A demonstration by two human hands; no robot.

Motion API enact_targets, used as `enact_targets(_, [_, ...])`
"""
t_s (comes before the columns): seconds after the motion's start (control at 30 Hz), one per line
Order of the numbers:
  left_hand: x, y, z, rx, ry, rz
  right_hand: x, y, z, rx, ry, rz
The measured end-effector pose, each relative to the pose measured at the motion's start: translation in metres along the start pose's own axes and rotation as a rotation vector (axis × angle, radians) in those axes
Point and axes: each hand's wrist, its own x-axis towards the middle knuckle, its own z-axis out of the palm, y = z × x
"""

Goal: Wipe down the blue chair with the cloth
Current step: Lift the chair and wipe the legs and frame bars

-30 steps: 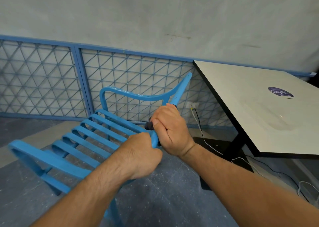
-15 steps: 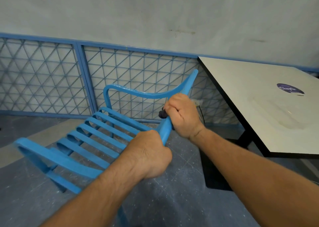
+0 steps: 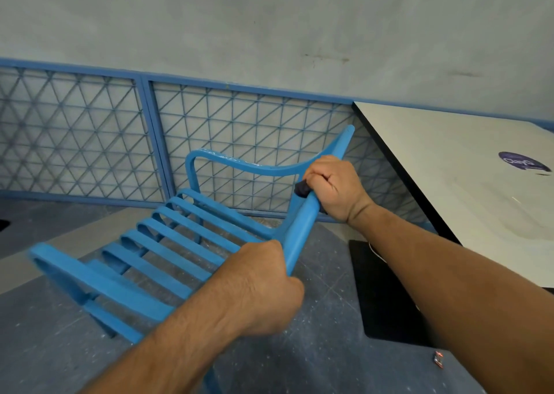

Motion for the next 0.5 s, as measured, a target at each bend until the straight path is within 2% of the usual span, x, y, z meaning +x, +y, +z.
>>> enact_targets(0.17, [0.007, 0.017, 0.002, 0.055, 0.083, -0.118, -0.022, -0.017, 0.013, 0.124, 0.174, 0.118])
enact_targets(0.27, [0.008, 0.025, 0.005, 0.119, 0.134, -0.111, -0.044, -0.042, 0.016, 0.18, 0.207, 0.064])
enact_targets(0.4, [0.001, 0.013, -0.002, 0.132, 0.07, -0.056, -0.045, -0.05, 0.008, 0.09, 0.071, -0.068])
enact_targets(0.5, [-0.008, -0.001, -0.007, 0.135, 0.047, -0.011, -0.035, -0.046, 0.004, -0.01, -0.014, -0.095])
